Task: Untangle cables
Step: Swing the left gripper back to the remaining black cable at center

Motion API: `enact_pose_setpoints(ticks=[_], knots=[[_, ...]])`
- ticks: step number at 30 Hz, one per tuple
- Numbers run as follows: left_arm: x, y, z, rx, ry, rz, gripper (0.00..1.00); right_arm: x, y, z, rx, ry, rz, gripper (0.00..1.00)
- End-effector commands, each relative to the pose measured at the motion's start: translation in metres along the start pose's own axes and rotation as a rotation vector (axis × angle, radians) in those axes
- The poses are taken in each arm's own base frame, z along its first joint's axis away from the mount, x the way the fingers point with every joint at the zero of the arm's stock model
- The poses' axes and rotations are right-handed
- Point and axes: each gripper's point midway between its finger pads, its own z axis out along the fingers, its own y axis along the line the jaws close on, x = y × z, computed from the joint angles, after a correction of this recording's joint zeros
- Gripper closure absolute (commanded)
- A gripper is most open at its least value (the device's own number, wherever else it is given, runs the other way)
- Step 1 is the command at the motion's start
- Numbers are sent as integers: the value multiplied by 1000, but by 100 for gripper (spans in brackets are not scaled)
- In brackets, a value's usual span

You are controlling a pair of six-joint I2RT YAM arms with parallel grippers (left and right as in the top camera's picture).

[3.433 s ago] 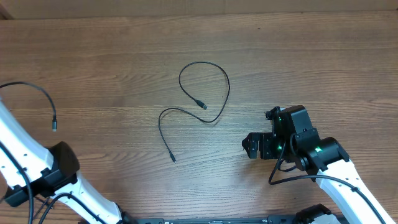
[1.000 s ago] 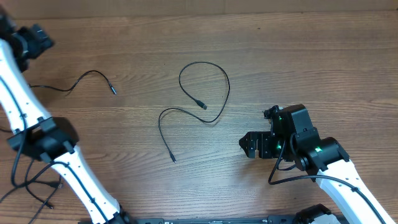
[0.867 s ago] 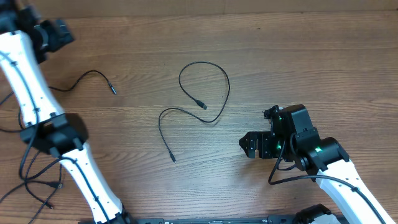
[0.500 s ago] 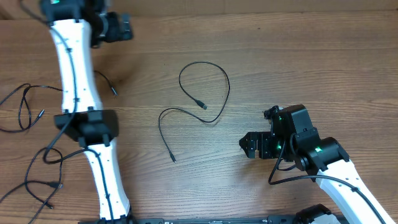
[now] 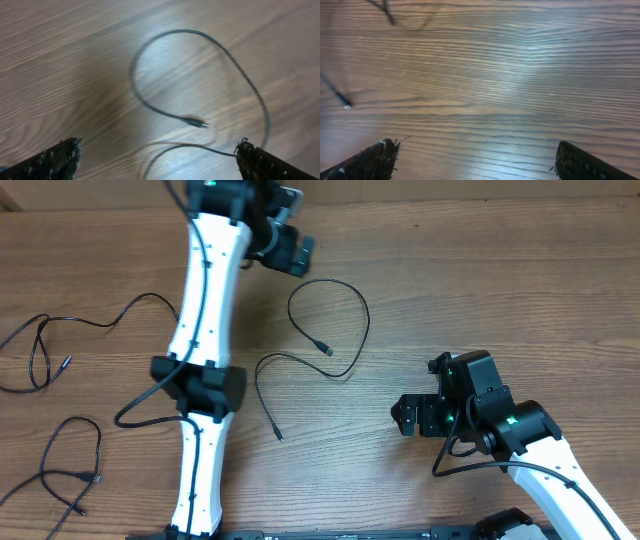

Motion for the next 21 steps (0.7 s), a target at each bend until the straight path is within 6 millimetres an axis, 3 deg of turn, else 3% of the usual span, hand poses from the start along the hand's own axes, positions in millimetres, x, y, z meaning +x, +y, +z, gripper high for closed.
enact_pose_setpoints(ticks=[1,4,8,18,21], knots=[[1,-35,6,18,14,130,0,-6,-24,-5,135,-37,5,0],[3,-60,11,35,26,218,0,-3,-39,-7,198,-30,28,0],[10,-79,21,50,62,270,0,0,-52,-10,234,-15,64,0],[56,-99,69,87,285,335,0,-2,-78,-17,283,-26,160,0],[64,-118,75,148,304,409,0,-5,-79,-17,284,-37,168,0]])
